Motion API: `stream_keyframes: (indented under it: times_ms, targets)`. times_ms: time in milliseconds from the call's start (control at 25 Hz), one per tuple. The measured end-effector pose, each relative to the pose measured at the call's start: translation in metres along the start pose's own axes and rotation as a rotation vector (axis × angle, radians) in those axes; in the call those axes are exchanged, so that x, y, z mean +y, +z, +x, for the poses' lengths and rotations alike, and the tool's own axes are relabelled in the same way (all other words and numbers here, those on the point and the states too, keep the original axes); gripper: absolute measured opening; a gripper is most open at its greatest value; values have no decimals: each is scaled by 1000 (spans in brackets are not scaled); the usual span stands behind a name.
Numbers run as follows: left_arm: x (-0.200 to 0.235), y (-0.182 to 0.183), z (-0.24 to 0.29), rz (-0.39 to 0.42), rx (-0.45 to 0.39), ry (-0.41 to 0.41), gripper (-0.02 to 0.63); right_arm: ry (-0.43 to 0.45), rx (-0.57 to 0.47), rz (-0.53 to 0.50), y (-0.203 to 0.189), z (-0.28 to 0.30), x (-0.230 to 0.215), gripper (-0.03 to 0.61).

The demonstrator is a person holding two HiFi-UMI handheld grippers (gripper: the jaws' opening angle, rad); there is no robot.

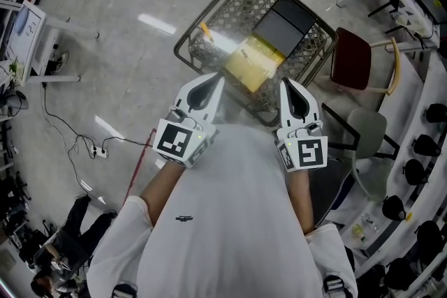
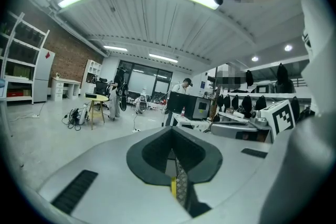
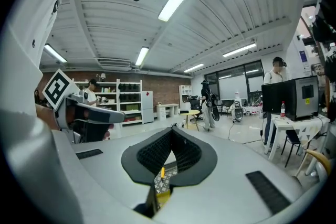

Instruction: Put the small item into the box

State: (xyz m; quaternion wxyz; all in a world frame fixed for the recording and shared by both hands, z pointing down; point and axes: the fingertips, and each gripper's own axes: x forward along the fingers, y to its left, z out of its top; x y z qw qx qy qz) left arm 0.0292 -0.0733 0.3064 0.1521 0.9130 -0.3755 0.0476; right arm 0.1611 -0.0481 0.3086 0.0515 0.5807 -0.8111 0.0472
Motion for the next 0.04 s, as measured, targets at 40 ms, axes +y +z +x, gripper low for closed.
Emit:
stream_keyframes:
  times_ms: [40]
  targets:
    - [0,0,1,-3,1,3,2,-1,-3,3,0,0,-1,-2]
